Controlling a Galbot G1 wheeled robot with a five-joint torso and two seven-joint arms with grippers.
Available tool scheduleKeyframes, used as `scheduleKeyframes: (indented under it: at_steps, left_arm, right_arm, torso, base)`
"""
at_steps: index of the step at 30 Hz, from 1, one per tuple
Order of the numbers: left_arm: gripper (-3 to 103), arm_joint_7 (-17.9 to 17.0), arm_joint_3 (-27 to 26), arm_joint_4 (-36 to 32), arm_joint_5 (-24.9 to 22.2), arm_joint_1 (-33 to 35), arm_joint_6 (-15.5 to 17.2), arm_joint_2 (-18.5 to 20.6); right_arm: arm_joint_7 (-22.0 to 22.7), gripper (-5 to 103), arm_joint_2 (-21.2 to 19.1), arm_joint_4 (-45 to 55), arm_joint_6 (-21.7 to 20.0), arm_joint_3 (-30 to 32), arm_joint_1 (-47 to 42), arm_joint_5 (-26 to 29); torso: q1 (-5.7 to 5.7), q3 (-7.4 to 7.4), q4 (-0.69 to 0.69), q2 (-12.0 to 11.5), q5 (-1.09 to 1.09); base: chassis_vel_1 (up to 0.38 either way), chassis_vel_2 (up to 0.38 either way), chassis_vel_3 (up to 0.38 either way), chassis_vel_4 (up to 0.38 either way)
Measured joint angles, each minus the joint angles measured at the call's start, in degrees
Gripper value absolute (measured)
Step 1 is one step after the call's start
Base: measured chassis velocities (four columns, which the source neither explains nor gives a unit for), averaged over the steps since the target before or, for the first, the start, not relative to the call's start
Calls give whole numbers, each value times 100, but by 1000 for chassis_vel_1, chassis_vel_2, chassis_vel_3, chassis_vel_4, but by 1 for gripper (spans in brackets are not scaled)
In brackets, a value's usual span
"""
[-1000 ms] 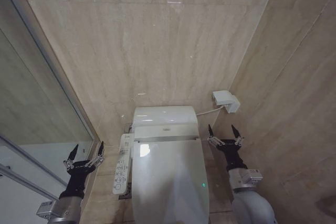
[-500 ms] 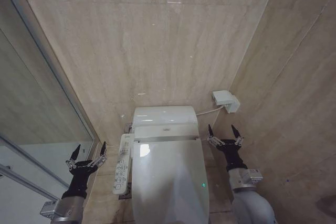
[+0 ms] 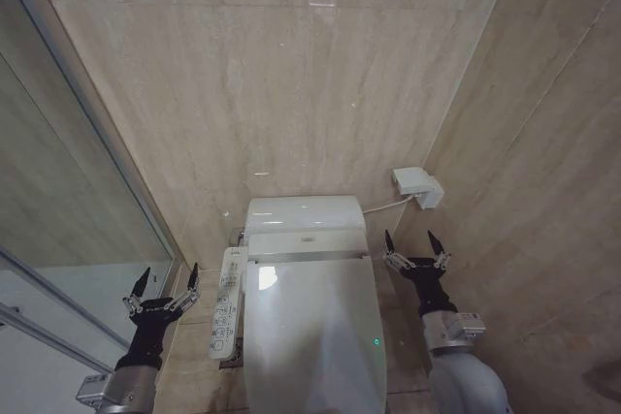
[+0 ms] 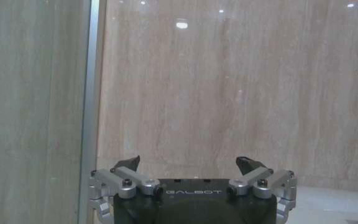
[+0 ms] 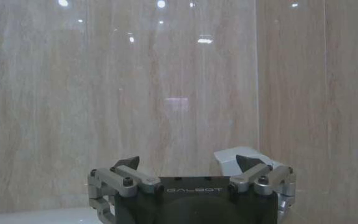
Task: Open the toilet lid, clean the toilet bowl with a toilet brush, close the toilet lid, and flush.
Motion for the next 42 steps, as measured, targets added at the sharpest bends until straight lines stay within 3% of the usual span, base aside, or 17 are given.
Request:
scheduleKeyframes:
  at_steps: [14, 42]
  left_arm:
    - [100, 31, 105, 57, 130, 83, -209, -108]
    - [100, 46, 68, -19, 201, 118, -218, -128]
  right_arm:
    - [0, 100, 0, 0, 0, 0, 0, 0]
    - [0, 100, 0, 0, 0, 0, 0, 0]
  torso:
    - [0, 0, 0, 0, 0]
    - [0, 0, 0, -1, 0]
  base:
    - [0, 0, 0, 0]
    - [0, 0, 0, 0]
